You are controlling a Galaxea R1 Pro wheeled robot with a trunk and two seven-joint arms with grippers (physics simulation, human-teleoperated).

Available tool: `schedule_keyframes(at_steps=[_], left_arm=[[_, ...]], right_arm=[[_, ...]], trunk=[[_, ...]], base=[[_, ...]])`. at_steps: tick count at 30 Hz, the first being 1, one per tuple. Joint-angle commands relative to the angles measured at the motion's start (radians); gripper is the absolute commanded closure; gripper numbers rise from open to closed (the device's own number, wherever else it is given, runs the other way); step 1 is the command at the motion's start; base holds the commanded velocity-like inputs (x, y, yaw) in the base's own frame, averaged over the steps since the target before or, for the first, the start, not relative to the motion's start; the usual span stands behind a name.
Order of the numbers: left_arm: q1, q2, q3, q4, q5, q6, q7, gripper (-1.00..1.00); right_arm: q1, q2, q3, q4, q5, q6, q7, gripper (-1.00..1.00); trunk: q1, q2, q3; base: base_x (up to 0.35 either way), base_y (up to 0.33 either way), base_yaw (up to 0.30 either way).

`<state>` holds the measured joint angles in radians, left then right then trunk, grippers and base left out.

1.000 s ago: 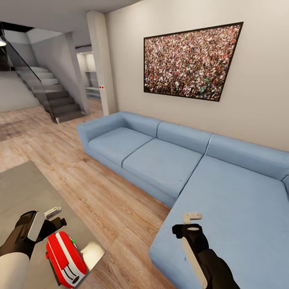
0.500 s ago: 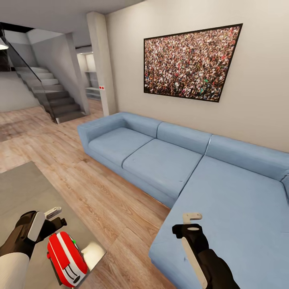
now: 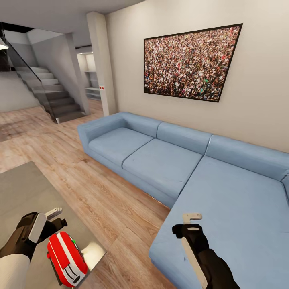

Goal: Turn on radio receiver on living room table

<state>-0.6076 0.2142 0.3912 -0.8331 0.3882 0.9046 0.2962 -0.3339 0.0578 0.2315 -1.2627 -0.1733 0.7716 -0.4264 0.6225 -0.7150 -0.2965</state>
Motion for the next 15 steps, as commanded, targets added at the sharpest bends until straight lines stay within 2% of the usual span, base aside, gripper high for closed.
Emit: schedule_keyframes(at_steps=[1,8,15], left_arm=[[0.0,0.0,0.0,0.0,0.0,-0.002,0.0,-1.0],[0.0,0.001,0.003,0.001,0.004,-0.011,0.0,-1.0],[0.0,0.0,0.003,0.002,0.007,-0.01,-0.002,-1.0]], right_arm=[[0.0,0.0,0.0,0.0,0.0,0.0,0.0,-1.0],[0.001,0.0,0.0,0.0,0.0,0.0,0.0,-1.0],[0.001,0.0,0.0,0.0,-0.001,0.0,0.0,-1.0]], trunk=[[0.0,0.0,0.0],[0.0,0.0,0.0],[0.0,0.0,0.0]], base=[[0.0,0.0,0.0],[-0.036,0.0,0.0],[-0.313,0.0,0.0]])
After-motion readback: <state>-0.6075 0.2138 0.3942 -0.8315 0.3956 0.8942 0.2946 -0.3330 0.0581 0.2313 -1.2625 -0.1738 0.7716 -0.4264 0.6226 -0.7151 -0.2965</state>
